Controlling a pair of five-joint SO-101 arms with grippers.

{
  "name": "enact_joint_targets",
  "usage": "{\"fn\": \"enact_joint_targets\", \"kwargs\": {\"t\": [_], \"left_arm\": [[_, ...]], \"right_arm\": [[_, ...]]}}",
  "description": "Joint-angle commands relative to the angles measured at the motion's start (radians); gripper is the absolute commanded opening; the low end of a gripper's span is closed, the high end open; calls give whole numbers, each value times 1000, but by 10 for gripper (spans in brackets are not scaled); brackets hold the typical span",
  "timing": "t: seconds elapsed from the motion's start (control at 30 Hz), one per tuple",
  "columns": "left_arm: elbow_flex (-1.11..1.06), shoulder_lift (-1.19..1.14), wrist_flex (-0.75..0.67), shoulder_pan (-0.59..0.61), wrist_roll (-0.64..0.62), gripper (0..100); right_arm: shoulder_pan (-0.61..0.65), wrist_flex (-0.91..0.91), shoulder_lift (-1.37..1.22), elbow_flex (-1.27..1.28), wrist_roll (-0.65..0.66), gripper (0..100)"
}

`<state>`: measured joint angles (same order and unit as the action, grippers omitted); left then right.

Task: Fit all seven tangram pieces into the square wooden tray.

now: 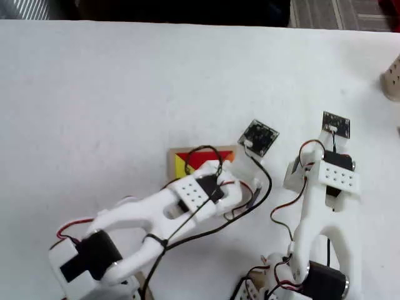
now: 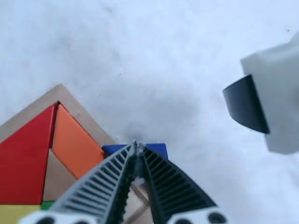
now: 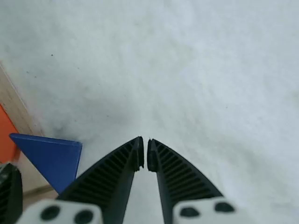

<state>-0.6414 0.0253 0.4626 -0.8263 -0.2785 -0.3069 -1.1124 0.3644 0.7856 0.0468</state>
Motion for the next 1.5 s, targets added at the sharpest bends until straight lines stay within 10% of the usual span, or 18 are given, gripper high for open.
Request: {"fn": "enact_joint_targets", "kwargs": {"t": [0.0,0.5,1.47], "left_arm": [[60,45,-11,-48,-11,20],[146,-214,-61,-127,-14,20],[-219,246,-123,1,-68,20]], "right_arm": [[-10,15,38,-5,12,18],[-71,42,38,-5,11,18],[-65,44,38,-5,11,18]]}}
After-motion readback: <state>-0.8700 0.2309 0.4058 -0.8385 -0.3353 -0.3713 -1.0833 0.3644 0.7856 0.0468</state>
